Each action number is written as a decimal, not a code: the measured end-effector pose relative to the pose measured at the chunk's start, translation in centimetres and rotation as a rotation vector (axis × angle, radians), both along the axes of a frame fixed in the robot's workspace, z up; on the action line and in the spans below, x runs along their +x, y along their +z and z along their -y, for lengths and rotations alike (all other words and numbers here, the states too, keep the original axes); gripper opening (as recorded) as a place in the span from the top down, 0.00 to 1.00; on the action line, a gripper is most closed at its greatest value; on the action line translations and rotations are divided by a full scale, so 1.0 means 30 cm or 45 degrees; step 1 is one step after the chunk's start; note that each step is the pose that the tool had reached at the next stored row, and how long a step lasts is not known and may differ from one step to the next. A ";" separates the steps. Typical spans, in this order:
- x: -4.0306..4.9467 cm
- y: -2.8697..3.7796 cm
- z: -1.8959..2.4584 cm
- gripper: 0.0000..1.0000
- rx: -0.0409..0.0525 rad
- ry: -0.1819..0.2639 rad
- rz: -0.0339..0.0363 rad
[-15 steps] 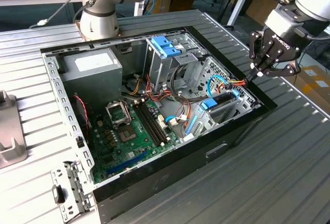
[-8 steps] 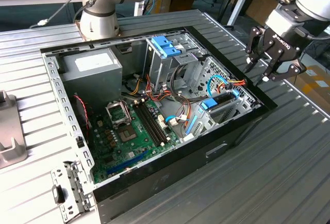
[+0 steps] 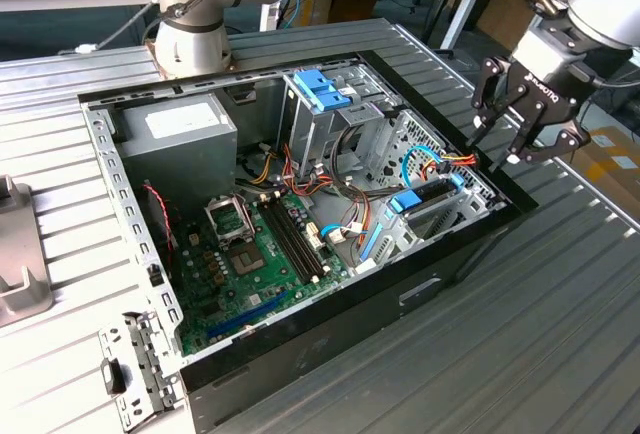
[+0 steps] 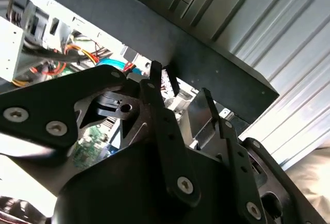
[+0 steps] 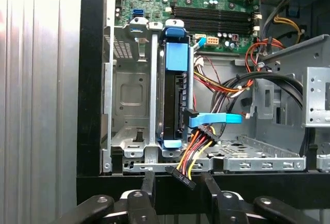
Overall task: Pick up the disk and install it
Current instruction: 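Insert the first disk wire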
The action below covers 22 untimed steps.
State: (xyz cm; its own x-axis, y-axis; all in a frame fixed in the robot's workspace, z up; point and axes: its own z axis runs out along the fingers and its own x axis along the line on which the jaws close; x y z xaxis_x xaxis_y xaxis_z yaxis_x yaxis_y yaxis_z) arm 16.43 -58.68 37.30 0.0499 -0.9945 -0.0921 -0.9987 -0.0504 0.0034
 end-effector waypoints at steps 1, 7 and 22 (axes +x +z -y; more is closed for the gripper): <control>0.000 -0.003 0.000 0.52 0.000 0.027 0.0000; 0.000 -0.031 -0.001 0.52 0.000 0.037 -0.0001; 0.000 -0.035 -0.001 0.80 0.000 0.037 -0.0002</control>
